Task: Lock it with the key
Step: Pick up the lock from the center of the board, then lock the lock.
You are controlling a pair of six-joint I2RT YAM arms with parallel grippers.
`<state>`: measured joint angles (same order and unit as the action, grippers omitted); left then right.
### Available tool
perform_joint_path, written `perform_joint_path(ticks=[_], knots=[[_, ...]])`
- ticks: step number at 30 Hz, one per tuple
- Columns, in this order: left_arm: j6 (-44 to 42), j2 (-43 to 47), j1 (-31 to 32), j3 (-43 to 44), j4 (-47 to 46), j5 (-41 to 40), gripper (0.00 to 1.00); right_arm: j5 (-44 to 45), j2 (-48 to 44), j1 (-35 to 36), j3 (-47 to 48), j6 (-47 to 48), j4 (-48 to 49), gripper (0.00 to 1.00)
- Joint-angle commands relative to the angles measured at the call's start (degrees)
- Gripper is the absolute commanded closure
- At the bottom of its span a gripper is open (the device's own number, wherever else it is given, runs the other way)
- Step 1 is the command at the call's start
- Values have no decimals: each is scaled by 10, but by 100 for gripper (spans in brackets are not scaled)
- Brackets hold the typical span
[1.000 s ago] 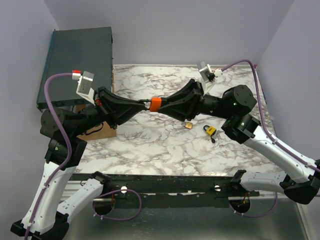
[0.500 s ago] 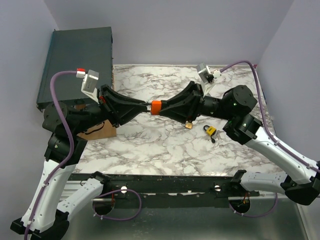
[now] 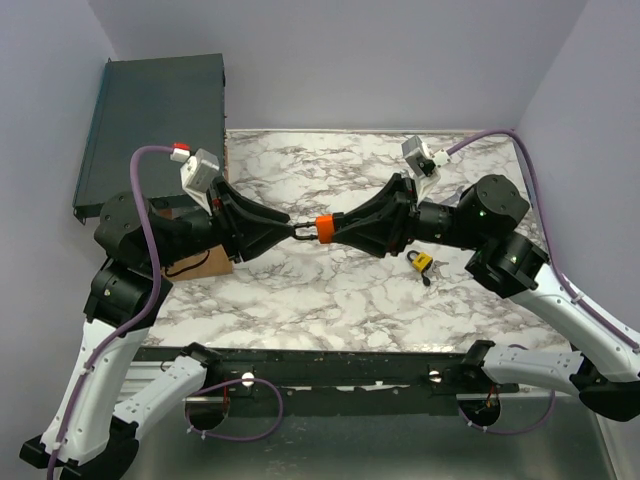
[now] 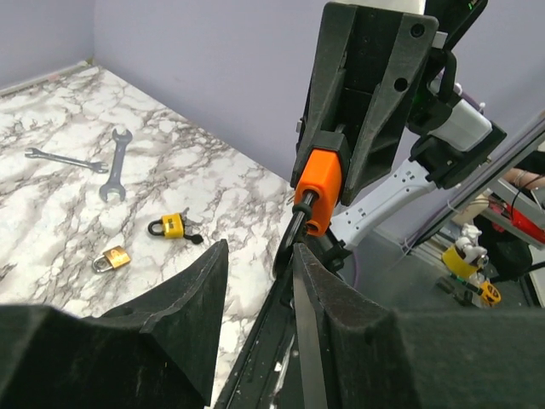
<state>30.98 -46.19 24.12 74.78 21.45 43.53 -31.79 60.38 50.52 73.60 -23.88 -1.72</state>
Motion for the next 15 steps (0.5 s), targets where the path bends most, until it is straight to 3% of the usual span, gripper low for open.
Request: perform_joint_path(ticks=[1, 15], knots=[[-15, -5, 1, 5, 15, 44, 64, 21, -9, 2, 21, 7, -5, 99], [29, -6, 0, -21, -48, 91, 62, 39, -13, 2, 13, -8, 28, 99]])
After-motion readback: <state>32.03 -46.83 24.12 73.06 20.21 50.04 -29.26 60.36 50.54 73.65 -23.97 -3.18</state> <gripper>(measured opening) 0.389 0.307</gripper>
